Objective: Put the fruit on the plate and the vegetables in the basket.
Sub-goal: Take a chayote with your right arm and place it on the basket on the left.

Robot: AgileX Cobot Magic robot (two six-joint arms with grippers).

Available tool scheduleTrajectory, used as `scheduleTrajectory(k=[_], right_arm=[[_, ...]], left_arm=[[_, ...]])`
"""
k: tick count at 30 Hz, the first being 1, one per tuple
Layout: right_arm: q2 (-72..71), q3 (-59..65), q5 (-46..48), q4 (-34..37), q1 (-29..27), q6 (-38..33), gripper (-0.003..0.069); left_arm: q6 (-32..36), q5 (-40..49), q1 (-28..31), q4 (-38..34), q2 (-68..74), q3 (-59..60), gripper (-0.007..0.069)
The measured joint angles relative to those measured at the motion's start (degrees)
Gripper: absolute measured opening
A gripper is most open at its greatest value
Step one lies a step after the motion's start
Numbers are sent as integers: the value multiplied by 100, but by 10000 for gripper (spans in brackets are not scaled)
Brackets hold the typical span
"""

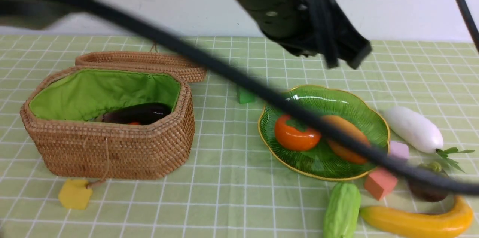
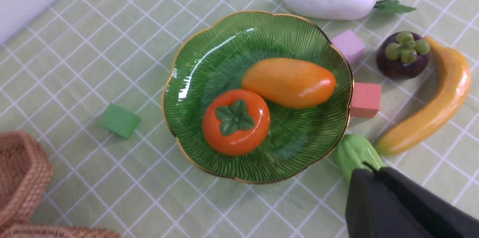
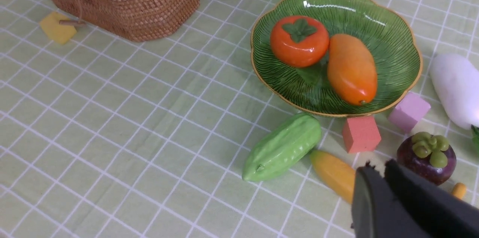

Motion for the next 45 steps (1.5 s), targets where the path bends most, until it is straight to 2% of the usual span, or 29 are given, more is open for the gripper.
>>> scheduleTrajectory(k=[3, 4, 5, 9, 14, 18, 20, 23, 24, 27, 29, 31, 33, 36, 38, 39, 41, 42, 44, 45], right_arm=[[120, 0, 19, 0, 0, 58, 53], [257, 0, 61, 0, 0, 86, 53], [275, 0, 72, 0, 0, 96, 53], [713, 0, 148, 21, 0, 185, 53], [1175, 0, 167, 226, 0, 264, 53], [1616, 0, 173, 543, 7, 339, 53], [2014, 0, 167, 836, 140, 350, 53], [2425, 0, 47, 914, 460, 456, 53], [2720, 0, -87, 826, 869, 767, 53], [3057, -47, -225, 439, 1335, 1347, 53], [3475, -176, -318, -352, 1856, 2445, 58], [3742, -238, -358, -888, 2089, 3174, 76], [4053, -247, -440, -1369, 2289, 4034, 124], [4581, -251, -549, -1753, 2345, 4743, 234], [4756, -251, -655, -1805, 2345, 4910, 295], [4989, -251, -813, -1857, 2345, 5022, 374], [5328, -251, -1086, -1866, 2345, 5114, 482], [5357, -251, -1107, -1866, 2345, 5114, 493], [5759, -258, -1358, -1927, 2340, 5261, 605], [5893, -258, -1419, -1952, 2333, 5341, 628]], left_arm=[[-218, -133, 0, 4, -584, 717, -13], [-354, -322, 0, 4, -1085, 1419, -13], [-367, -349, 0, 4, -1142, 1502, -13], [-622, -1161, 0, -21, -2474, 3495, -13], [-697, -1682, 0, -126, -3696, 5058, -13], [-706, -1809, 0, -215, -4365, 5573, -13], [-712, -1844, 0, -252, -4871, 5801, -13], [-717, -1838, 0, -293, -5230, 5898, -13], [-717, -1838, 0, -336, -5473, 5911, -13], [-650, -1820, 0, -365, -5703, 5917, -13], [-525, -1808, 0, -383, -5855, 5924, -13], [-455, -1793, 0, -383, -5881, 5924, -13], [-409, -1788, 0, -383, -5881, 5929, -13], [-354, -1788, 0, -387, -5881, 5929, -13], [-302, -1782, 0, -387, -5881, 5929, -13], [-223, -1777, 0, -394, -5881, 5929, -13], [-71, -1776, 0, -428, -5881, 5929, -13], [-71, -1776, 0, -431, -5881, 5929, -13], [3, -1776, 0, -435, -5881, 5929, -13], [31, -1769, 0, -446, -5881, 5929, -13]])
